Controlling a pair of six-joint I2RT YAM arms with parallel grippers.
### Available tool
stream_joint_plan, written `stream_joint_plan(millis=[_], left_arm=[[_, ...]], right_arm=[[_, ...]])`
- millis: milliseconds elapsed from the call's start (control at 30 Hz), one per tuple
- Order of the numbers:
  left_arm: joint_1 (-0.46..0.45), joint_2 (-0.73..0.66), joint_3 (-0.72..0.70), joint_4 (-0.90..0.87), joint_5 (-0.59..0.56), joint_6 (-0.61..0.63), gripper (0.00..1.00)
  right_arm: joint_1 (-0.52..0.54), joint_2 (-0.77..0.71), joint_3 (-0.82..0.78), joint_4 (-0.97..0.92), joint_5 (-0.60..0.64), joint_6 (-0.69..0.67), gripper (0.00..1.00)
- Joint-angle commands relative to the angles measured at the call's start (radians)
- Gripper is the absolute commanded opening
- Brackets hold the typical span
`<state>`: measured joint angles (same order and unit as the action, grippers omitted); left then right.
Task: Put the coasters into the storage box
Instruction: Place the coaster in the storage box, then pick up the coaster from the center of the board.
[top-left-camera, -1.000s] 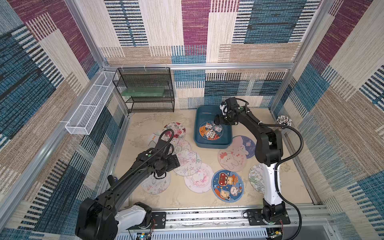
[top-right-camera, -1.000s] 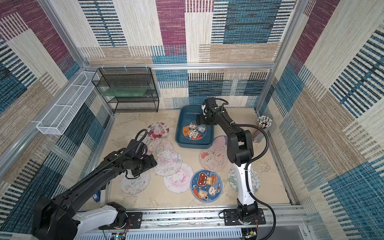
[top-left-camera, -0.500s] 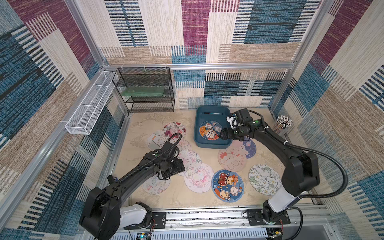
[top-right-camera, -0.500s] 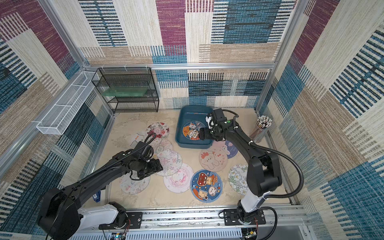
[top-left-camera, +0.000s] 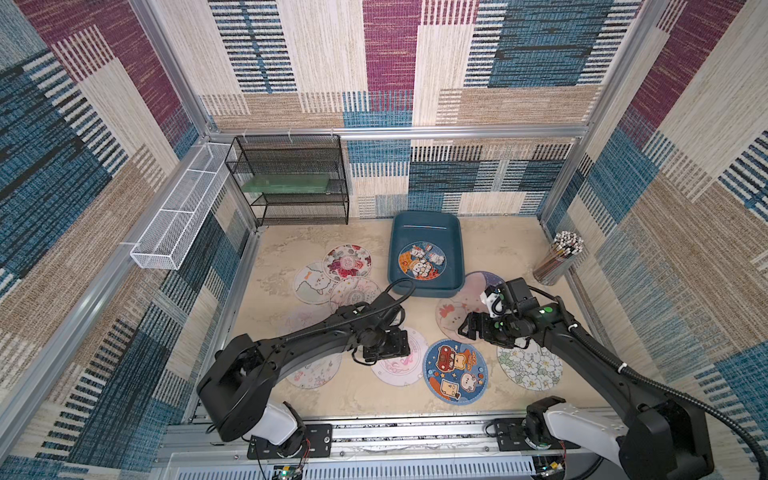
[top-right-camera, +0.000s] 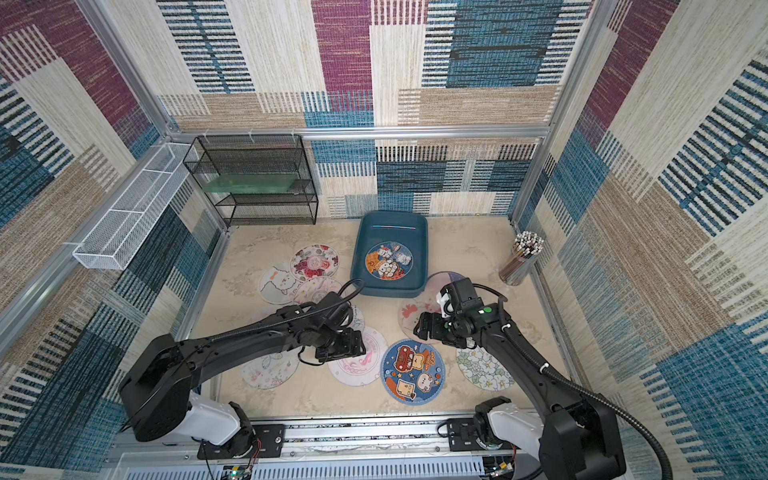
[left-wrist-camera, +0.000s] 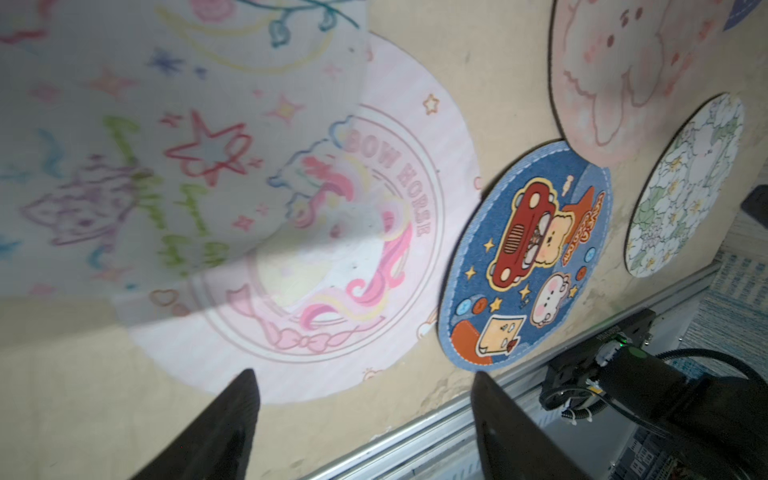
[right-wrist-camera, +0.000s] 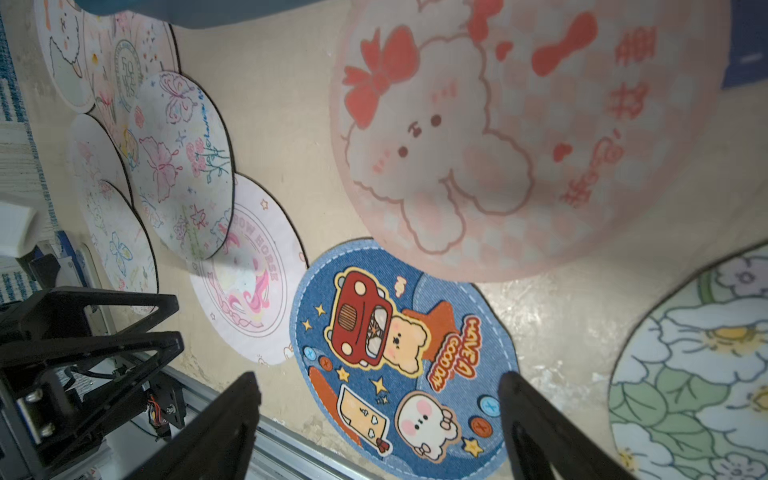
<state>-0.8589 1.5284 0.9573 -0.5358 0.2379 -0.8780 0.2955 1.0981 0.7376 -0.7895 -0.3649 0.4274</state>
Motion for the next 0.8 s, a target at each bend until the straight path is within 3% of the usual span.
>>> stream_joint_plan(millis=[0,233,467,767], left_arm=[[-0.062,0.058,0.041,0.047,-0.038,-0.095,0.78],[-0.186,0.128,0.068,0.084,-0.129,-0.192,0.73],[-0.218,0.22,0.202,0.073,-0.182,-0.127,0.7],[-0.216,0.32,0.346,-0.056,-0.221,-0.012,0.68]], right_arm=[[-0.016,-0.047,-0.037,-0.025,-0.036,0.029,0.92],[-0.056,-0.171,-0.125,-0.078,-0.049,0.042,0.9],[-0.042,-0.307,-0.227,-0.13,-0.041,0.127,0.88],[-0.011,-0.364,-0.319,-0.106,-0.046,0.183,0.88]])
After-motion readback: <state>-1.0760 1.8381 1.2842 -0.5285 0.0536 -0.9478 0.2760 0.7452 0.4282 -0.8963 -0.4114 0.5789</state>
